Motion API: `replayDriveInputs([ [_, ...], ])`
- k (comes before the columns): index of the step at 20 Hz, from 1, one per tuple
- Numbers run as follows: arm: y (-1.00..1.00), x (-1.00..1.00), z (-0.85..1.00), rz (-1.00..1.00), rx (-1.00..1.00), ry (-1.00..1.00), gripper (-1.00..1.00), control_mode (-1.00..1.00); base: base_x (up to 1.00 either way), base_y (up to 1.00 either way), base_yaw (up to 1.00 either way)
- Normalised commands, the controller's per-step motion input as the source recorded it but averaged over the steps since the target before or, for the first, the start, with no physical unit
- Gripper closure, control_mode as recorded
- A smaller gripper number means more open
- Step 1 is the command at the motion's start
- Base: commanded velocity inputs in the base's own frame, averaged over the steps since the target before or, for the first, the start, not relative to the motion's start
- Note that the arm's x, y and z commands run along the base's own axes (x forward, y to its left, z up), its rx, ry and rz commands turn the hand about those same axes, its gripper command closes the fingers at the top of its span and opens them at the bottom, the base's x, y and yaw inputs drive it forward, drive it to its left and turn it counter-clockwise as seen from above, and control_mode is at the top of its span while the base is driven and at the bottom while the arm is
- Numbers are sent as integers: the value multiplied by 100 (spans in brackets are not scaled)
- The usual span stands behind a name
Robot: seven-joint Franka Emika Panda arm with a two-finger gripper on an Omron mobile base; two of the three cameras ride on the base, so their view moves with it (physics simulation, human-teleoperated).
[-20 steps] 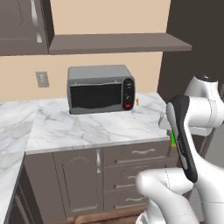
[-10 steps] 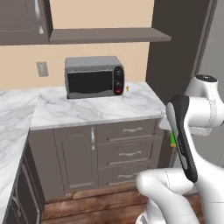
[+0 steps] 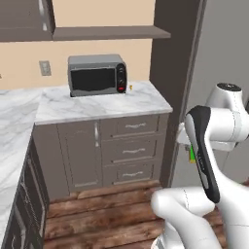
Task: Place the sponge inside the microwave to prepare for sanitizing.
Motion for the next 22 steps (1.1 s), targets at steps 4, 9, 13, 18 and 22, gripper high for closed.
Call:
replayDriveInputs([
  [4,0,0,0,0,0,0,100,100,-15,10,-77],
  [9,0,0,0,0,0,0,100,100,-4,14,-85],
  [13,0,0,0,0,0,0,100,100,-3,13,-85],
  [18,0,0,0,0,0,0,100,100,1,4,-85],
  [22,0,0,0,0,0,0,100,100,11,-1,-72],
])
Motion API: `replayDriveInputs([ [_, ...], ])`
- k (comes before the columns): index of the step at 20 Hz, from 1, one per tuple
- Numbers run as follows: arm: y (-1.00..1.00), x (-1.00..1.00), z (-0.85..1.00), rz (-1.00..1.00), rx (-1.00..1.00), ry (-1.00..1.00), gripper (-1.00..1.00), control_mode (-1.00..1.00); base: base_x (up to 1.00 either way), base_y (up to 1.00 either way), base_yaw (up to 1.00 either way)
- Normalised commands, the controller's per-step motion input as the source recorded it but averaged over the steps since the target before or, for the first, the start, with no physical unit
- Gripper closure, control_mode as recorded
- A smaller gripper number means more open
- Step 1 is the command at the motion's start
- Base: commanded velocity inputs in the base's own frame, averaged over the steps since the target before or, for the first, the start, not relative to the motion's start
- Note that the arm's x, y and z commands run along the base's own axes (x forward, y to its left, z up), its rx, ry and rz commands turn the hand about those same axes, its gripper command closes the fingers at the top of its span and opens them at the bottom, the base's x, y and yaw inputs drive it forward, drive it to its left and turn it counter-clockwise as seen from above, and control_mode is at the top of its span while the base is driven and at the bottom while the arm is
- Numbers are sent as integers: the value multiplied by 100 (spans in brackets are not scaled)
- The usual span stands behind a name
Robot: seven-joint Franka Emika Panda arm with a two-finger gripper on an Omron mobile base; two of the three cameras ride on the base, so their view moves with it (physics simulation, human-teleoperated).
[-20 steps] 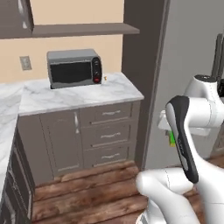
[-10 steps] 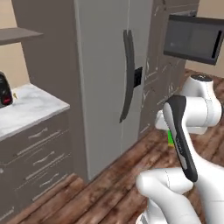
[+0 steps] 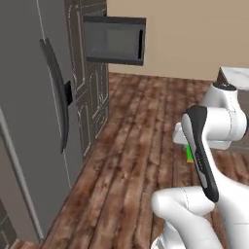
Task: Place the sponge inside the microwave to prepare for sanitizing.
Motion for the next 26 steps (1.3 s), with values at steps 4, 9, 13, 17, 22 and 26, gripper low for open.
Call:
replayDriveInputs([
  [4,0,0,0,0,0,0,100,100,32,-5,-52],
  [9,0,0,0,0,0,0,100,100,59,0,-33],
  [13,0,0,0,0,0,0,100,100,73,0,-20],
  [17,0,0,0,0,0,0,100,100,76,0,-16],
  [22,0,0,0,0,0,0,100,100,78,4,-12],
  [26,0,0,0,0,0,0,100,100,81,9,-4],
])
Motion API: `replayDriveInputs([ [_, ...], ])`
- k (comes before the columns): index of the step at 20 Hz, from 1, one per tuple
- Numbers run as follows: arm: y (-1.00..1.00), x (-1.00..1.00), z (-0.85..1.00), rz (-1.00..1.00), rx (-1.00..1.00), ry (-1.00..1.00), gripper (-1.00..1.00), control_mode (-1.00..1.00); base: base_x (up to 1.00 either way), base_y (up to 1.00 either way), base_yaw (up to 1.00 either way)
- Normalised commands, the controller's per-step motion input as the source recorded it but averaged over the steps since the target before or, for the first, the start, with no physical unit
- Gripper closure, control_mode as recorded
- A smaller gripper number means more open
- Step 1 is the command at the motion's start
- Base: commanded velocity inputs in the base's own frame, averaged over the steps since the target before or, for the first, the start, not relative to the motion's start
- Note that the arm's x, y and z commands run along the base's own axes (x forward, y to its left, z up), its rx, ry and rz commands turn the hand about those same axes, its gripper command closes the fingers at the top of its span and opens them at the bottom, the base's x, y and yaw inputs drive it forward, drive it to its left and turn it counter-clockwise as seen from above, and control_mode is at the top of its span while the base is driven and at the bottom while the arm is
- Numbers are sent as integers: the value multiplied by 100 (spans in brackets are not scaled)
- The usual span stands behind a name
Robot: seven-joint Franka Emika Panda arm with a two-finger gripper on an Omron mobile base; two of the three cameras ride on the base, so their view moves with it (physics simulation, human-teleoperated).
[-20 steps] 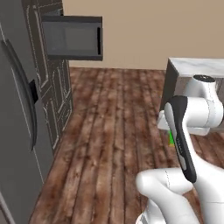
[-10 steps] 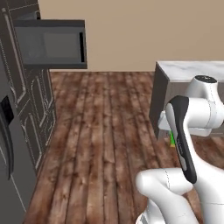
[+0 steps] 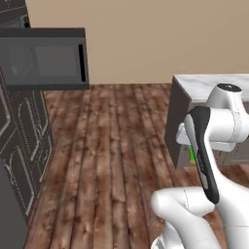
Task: Place the sponge inside the microwave to prepare for sanitizing.
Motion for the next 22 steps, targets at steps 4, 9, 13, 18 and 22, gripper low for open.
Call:
replayDriveInputs([
  [4,0,0,0,0,0,0,100,100,85,5,0],
  [9,0,0,0,0,0,0,100,100,78,13,0],
  [13,0,0,0,0,0,0,100,100,85,5,0],
  [18,0,0,0,0,0,0,100,100,84,1,0],
  [22,0,0,0,0,0,0,100,100,86,12,0],
])
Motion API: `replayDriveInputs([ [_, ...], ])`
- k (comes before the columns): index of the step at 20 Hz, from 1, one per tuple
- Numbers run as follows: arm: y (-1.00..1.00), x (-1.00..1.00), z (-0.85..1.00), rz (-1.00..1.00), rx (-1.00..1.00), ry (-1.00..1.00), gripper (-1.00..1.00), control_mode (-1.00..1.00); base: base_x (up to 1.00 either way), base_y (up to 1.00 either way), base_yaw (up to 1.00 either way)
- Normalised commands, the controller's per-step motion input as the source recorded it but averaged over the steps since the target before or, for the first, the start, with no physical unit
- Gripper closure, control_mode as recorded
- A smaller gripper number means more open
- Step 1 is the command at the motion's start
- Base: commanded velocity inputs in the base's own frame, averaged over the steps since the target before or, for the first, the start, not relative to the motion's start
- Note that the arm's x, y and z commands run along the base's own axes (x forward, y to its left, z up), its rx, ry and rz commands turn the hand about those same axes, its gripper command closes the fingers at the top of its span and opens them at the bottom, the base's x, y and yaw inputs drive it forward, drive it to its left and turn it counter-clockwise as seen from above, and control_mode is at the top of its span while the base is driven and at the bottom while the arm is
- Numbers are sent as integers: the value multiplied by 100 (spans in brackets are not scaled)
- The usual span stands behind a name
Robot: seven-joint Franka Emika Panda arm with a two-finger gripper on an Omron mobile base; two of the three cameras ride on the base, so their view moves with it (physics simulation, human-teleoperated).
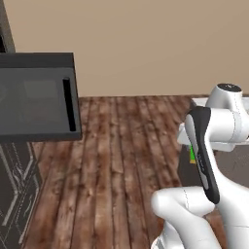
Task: Place the sponge inside the microwave to prepare for sanitizing.
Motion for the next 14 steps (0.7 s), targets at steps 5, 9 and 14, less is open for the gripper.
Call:
replayDriveInputs([
  [5,0,0,0,0,0,0,100,100,88,10,0],
  [9,0,0,0,0,0,0,100,100,85,8,0],
  [14,0,0,0,0,0,0,100,100,83,6,6],
])
